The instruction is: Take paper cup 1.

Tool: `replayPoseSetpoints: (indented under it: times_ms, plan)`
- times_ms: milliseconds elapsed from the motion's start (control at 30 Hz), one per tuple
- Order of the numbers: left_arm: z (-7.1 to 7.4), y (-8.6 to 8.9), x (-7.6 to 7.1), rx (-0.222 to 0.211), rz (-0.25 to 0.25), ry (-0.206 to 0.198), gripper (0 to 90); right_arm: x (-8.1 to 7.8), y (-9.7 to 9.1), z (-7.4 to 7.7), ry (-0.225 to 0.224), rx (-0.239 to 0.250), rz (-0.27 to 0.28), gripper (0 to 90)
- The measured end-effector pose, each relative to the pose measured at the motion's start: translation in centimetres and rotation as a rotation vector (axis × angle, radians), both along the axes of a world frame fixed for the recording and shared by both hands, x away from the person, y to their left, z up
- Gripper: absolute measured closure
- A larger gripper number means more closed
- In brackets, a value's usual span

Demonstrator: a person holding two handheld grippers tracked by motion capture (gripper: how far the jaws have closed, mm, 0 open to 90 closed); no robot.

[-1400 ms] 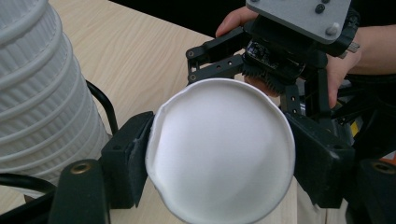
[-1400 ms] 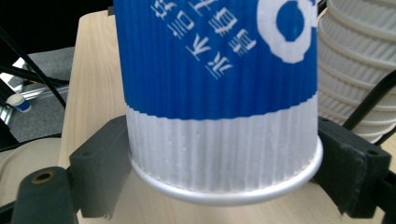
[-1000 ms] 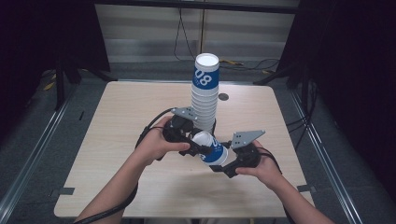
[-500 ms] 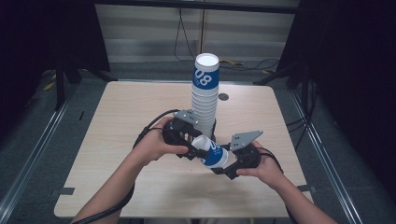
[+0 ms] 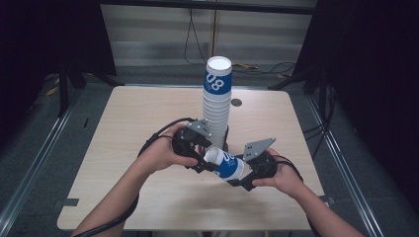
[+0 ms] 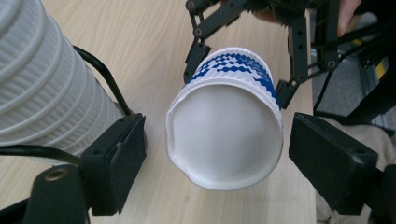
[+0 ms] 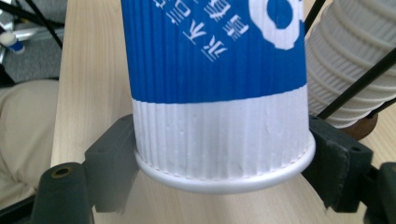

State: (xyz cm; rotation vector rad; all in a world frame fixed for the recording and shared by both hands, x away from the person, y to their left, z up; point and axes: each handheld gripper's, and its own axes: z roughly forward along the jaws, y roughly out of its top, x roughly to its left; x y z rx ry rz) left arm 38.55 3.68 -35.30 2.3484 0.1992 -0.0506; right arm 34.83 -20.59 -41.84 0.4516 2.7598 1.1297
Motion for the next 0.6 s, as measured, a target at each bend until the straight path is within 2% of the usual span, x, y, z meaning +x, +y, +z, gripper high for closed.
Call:
replayPoseSetpoints:
  times_ms: [67, 167, 500, 600]
  plan:
    - [-0.05, -0.11, -0.04, 0.026, -0.011, -0.007, 19.2, -0.03, 0.05, 0.00, 0.000, -0.028, 0.019, 19.8]
    - [-0.19, -0.28, -0.12, 0.067, -0.017, -0.012, 19.2, -0.04, 0.11, 0.09, -0.012, -0.059, 0.019, 19.6]
    - [-0.63, -0.65, -0.33, 0.164, -0.046, -0.025, 19.7, 0.10, 0.20, 0.39, -0.012, -0.092, 0.036, 19.6]
    - [-0.67, -0.79, -0.47, 0.168, -0.049, -0.024, 19.9, 0.12, 0.30, 0.72, -0.019, -0.105, 0.048, 19.6]
